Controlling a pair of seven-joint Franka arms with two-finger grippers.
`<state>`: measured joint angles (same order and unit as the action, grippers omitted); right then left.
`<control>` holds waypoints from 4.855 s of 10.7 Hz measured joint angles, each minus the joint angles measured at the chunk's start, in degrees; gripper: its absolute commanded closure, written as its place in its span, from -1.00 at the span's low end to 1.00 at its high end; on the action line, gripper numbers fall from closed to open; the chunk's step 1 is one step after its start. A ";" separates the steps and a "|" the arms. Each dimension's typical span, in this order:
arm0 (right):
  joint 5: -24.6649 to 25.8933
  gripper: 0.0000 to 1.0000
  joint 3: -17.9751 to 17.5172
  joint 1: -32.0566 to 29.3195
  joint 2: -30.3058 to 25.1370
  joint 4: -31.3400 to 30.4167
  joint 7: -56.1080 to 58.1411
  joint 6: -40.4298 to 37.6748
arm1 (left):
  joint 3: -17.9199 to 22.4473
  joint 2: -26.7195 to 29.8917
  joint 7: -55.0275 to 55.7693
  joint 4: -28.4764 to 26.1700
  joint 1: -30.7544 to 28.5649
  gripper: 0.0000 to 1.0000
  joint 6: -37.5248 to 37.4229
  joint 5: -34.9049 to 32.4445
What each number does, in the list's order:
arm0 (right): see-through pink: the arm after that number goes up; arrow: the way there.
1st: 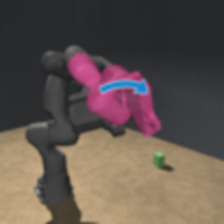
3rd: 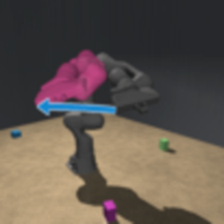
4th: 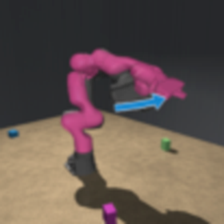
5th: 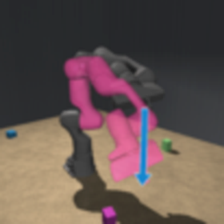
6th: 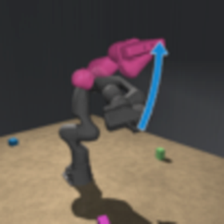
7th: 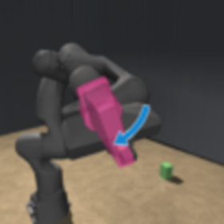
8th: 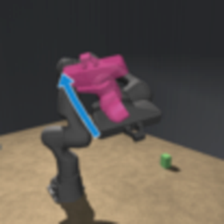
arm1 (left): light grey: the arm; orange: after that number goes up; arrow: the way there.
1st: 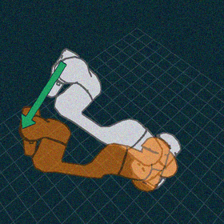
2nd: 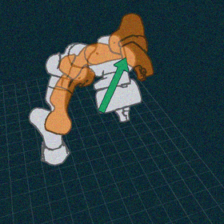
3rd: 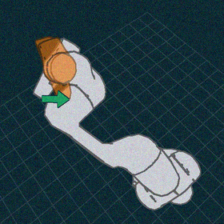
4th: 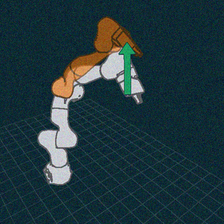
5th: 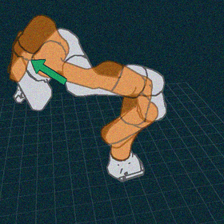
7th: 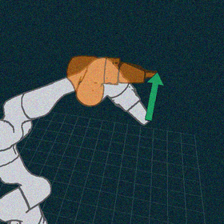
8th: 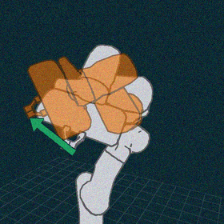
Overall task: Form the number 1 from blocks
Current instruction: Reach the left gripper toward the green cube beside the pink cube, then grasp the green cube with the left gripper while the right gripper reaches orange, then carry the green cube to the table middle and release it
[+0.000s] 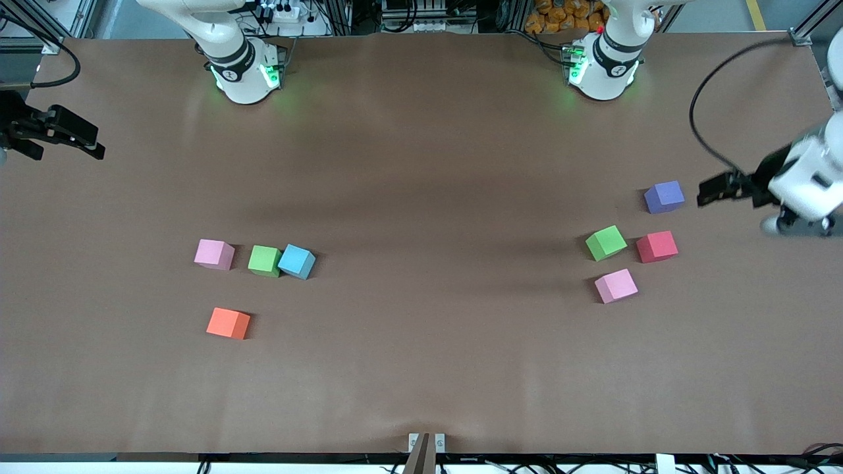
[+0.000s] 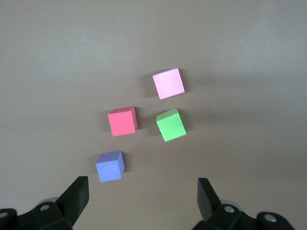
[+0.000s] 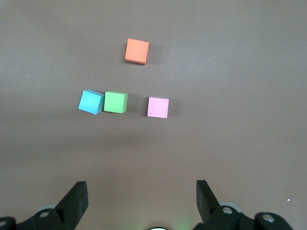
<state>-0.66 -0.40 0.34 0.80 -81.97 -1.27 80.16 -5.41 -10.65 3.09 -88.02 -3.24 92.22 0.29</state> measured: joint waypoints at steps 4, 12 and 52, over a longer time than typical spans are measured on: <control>-0.04 -1.00 -0.01 -0.01 0.14 0.00 0.00 0.35 | -0.22 -9.53 7.10 0.47 0.34 -1.00 7.43 0.00; -0.09 -1.00 -0.03 -0.02 0.26 0.00 0.00 0.61 | -0.66 -19.85 19.29 -0.39 2.53 -1.00 16.26 0.00; -2.29 -1.00 2.67 14.75 25.73 -14.26 -30.38 42.17 | -11.91 -12.86 40.52 -23.72 22.41 1.00 25.99 -1.64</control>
<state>-2.95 2.27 15.09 26.53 -96.23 -31.65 122.33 -17.32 -23.51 43.61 -111.75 19.17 118.21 -1.35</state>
